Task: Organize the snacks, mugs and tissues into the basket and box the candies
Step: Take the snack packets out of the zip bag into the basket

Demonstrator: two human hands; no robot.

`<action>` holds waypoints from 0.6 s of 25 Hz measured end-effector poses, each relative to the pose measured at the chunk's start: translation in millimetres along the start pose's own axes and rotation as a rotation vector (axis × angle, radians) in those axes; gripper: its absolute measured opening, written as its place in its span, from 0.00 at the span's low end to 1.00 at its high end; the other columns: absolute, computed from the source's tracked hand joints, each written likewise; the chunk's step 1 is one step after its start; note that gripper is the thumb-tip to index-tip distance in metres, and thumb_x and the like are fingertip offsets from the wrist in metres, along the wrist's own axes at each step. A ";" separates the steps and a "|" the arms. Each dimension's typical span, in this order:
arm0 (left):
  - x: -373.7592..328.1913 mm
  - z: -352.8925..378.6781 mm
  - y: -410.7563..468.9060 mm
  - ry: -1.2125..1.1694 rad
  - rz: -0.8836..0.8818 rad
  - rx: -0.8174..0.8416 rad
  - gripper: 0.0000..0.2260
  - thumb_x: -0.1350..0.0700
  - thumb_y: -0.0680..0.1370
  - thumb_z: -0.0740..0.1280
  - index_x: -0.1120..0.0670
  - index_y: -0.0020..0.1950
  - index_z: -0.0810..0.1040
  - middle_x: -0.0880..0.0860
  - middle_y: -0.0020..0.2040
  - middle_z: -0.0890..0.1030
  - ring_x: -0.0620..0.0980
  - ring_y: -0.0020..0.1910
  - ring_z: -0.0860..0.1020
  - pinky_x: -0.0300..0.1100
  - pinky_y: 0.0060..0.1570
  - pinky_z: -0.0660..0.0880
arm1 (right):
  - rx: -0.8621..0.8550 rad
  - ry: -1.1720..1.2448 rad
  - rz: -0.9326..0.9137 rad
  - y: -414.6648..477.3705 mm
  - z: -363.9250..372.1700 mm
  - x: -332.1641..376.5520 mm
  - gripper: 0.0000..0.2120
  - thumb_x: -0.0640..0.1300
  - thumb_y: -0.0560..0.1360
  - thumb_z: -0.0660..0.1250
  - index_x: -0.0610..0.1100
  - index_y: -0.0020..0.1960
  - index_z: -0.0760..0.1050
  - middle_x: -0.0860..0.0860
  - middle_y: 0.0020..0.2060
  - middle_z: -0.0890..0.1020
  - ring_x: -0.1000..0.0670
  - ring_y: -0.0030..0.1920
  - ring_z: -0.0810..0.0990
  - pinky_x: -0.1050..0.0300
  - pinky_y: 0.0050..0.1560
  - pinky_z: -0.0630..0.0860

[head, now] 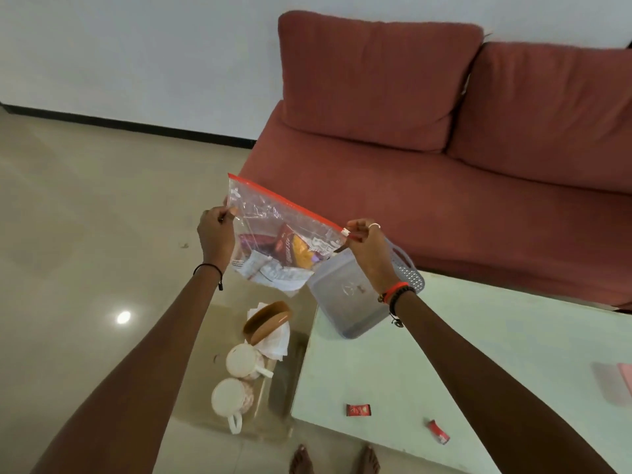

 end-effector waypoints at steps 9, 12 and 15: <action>-53.9 97.4 -80.6 -0.116 -0.053 0.168 0.11 0.59 0.78 0.65 0.66 0.54 0.80 0.63 0.48 0.81 0.57 0.46 0.77 0.48 0.50 0.75 | -0.145 -0.073 -0.029 -7.1 -137.9 -12.1 0.09 0.39 0.72 0.71 0.38 0.51 0.83 0.49 0.41 0.84 0.56 0.39 0.78 0.69 0.42 0.75; -53.6 122.3 -102.7 -0.081 -0.072 0.214 0.11 0.60 0.77 0.65 0.67 0.54 0.80 0.66 0.49 0.81 0.54 0.43 0.75 0.43 0.45 0.72 | -0.148 -0.054 -0.011 -8.3 -158.8 -20.9 0.10 0.36 0.74 0.68 0.36 0.54 0.81 0.46 0.45 0.84 0.52 0.44 0.82 0.69 0.47 0.78; -45.6 141.9 -121.4 0.011 -0.121 0.316 0.10 0.61 0.78 0.64 0.67 0.52 0.79 0.67 0.48 0.81 0.56 0.45 0.77 0.42 0.45 0.69 | -0.168 -0.024 0.001 -11.0 -172.0 -29.7 0.10 0.35 0.75 0.68 0.34 0.55 0.80 0.46 0.44 0.83 0.55 0.40 0.82 0.73 0.43 0.78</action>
Point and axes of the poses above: each hand's wrist, its own y-axis towards the middle knuckle, its own z-axis out of the palm, x = y × z, the point moved 5 cm from there along y, towards the middle knuckle
